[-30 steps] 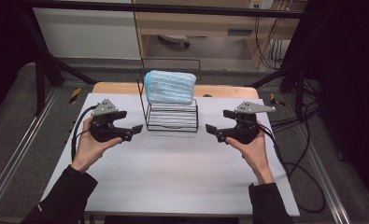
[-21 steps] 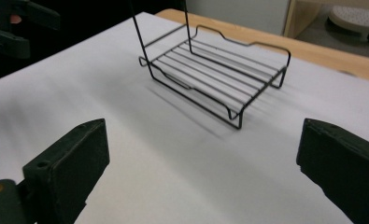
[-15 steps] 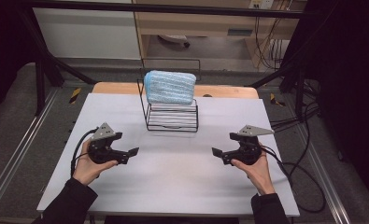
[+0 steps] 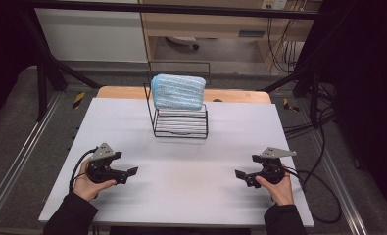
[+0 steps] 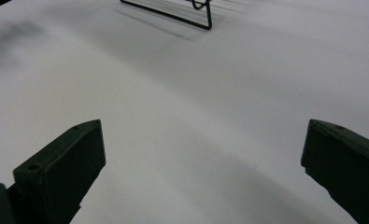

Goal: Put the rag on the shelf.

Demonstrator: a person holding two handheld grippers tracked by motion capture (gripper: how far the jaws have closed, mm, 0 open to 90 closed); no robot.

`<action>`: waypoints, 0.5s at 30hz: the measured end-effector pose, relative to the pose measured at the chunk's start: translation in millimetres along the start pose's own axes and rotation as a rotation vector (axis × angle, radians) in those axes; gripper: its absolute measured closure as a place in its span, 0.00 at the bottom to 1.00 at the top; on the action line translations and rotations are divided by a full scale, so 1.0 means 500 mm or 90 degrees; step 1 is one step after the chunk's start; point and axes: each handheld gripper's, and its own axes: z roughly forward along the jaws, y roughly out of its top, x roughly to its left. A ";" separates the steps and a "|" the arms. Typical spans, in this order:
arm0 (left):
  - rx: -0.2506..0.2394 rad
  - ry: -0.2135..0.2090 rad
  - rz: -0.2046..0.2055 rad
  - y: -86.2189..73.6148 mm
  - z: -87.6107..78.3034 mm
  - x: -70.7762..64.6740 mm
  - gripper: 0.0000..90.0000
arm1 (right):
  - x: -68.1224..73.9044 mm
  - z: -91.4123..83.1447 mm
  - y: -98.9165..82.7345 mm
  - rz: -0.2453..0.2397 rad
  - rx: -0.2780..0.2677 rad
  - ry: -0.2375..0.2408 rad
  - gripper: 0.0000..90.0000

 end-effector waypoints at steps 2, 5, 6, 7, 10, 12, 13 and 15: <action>0.000 0.003 -0.003 -0.008 0.000 0.004 0.11 | -0.007 -0.003 -0.012 0.002 0.001 0.000 0.01; -0.002 0.001 -0.006 -0.019 -0.002 0.007 0.11 | -0.014 -0.009 -0.025 0.011 0.004 -0.002 0.01; -0.001 0.001 -0.009 -0.022 -0.002 0.007 0.11 | -0.015 -0.011 -0.028 0.013 0.007 -0.002 0.01; 0.003 0.000 -0.005 -0.025 -0.003 0.009 0.11 | -0.016 -0.012 -0.030 0.012 0.009 -0.003 0.01; 0.000 -0.001 -0.010 -0.032 -0.005 0.010 0.11 | -0.018 -0.014 -0.033 0.016 0.010 -0.008 0.01; 0.002 -0.002 -0.006 -0.034 -0.006 0.010 0.11 | -0.018 -0.015 -0.033 0.013 0.009 -0.009 0.01; 0.002 -0.002 -0.006 -0.034 -0.006 0.009 0.11 | -0.018 -0.015 -0.032 0.013 0.007 -0.008 0.01; 0.002 -0.003 -0.006 -0.034 -0.004 0.009 0.11 | -0.018 -0.017 -0.032 0.013 0.009 -0.009 0.01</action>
